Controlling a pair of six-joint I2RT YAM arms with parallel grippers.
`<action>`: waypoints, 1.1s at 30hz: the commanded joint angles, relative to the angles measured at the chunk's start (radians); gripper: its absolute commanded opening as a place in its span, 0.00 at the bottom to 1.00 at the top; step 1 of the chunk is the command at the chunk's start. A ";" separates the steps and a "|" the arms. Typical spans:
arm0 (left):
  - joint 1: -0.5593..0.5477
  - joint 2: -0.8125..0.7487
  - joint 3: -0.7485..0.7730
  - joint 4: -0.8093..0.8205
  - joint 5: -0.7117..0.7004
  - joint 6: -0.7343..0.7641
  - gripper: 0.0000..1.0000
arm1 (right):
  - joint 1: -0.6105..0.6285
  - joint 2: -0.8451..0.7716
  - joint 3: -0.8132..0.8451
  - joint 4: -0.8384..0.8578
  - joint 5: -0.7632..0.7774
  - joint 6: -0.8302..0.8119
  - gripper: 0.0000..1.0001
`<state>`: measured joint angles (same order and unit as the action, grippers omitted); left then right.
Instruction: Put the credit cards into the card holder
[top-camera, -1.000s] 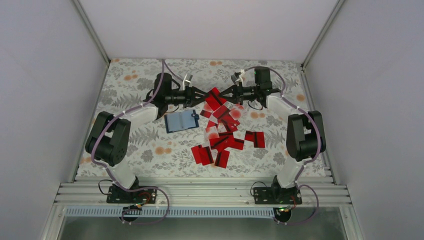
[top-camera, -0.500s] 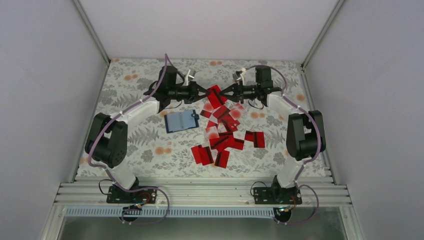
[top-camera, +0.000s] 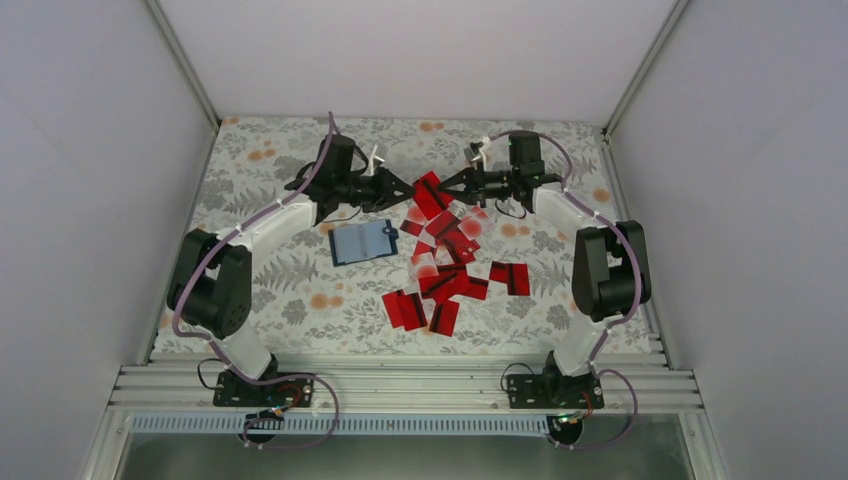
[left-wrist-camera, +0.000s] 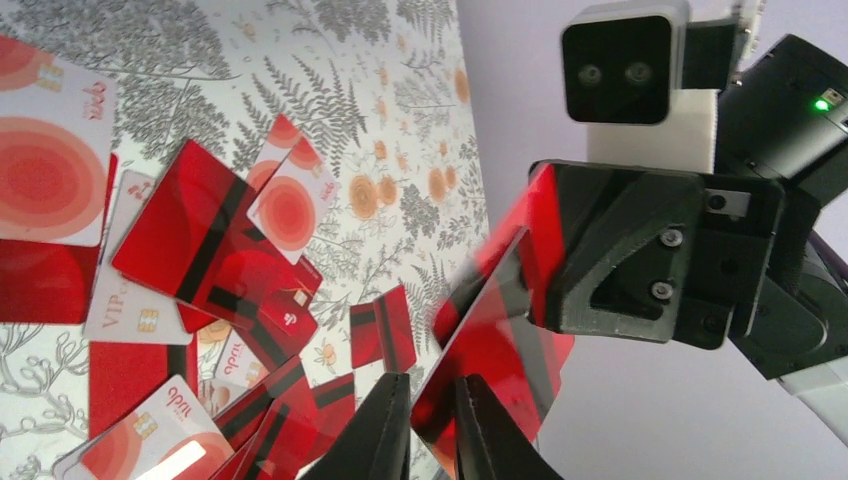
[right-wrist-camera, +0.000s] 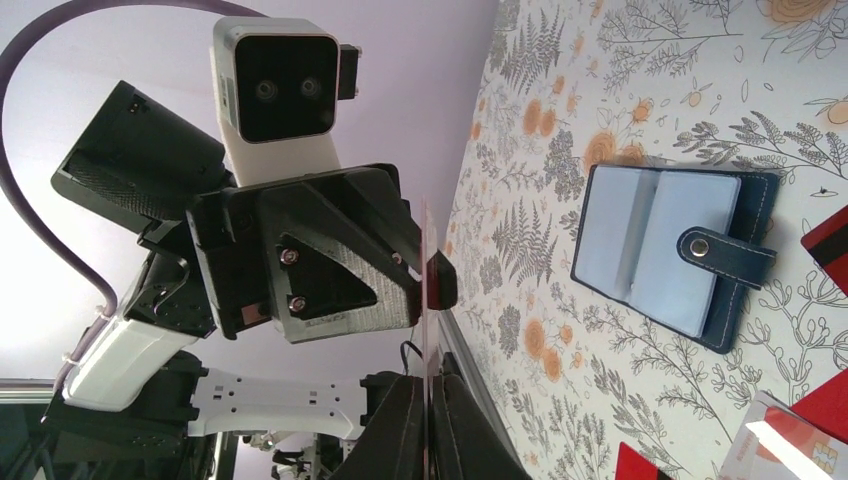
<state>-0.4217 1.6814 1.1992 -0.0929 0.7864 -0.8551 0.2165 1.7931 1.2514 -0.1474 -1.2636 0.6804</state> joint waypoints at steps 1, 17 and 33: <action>0.005 -0.001 0.027 -0.061 -0.037 0.035 0.11 | -0.001 -0.007 0.040 0.005 -0.005 -0.003 0.04; 0.017 -0.038 0.021 -0.054 -0.016 0.085 0.02 | -0.003 -0.013 -0.021 -0.229 0.171 -0.204 0.04; 0.075 -0.016 0.129 -0.156 0.203 0.330 0.02 | -0.027 -0.095 -0.099 -0.340 0.264 -0.393 0.77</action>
<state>-0.3798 1.6634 1.2675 -0.2234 0.8612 -0.6266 0.2089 1.7817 1.1606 -0.4896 -0.9600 0.3450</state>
